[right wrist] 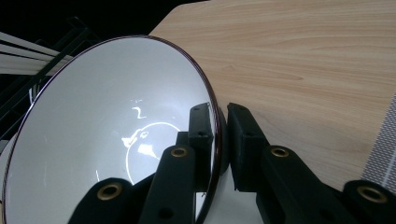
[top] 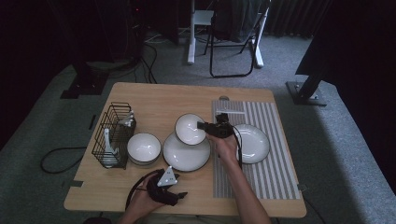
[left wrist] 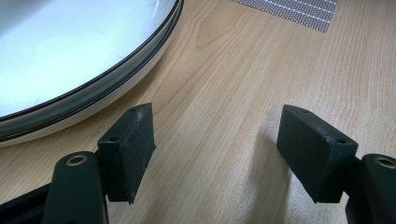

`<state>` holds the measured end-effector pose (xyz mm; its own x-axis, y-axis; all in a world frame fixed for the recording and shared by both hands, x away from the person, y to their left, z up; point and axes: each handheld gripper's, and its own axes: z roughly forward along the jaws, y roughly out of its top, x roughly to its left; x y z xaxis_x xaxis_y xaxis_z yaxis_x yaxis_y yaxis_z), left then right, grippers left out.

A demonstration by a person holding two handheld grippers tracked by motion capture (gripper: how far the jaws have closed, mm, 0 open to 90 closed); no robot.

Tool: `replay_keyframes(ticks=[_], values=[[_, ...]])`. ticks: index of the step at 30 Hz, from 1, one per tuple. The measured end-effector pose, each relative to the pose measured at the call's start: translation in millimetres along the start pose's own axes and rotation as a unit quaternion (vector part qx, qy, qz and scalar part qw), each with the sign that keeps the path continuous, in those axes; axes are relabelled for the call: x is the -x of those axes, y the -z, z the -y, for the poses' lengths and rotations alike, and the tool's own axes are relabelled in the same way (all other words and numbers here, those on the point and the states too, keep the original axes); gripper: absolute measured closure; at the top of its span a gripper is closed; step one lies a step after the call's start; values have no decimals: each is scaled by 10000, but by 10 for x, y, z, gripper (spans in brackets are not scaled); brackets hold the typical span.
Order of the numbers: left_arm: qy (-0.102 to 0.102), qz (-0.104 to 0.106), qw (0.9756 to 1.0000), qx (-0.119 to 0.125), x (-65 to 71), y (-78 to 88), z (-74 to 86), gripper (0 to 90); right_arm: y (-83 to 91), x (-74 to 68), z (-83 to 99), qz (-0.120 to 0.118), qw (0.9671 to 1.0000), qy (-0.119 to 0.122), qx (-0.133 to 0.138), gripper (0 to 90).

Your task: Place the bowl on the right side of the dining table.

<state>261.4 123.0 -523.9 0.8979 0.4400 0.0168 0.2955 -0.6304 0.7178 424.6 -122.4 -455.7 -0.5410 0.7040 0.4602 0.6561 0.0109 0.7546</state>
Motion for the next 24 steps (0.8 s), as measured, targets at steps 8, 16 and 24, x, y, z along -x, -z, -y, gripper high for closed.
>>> replay_keyframes(ticks=[8, 16, 24], values=[[2, 2, 10000, 2, 0, -1, 0, 284, 58, 76, 16, 86, 10000, -47, 14, 811], [7, 3, 10000, 6, 1, -1, 0, 284, 138, 168, 36, 207, 9997, -118, 62, 812], [5, 2, 10000, 4, 0, -1, 0, 284, 220, 260, 63, 324, 9993, -173, 74, 811]])
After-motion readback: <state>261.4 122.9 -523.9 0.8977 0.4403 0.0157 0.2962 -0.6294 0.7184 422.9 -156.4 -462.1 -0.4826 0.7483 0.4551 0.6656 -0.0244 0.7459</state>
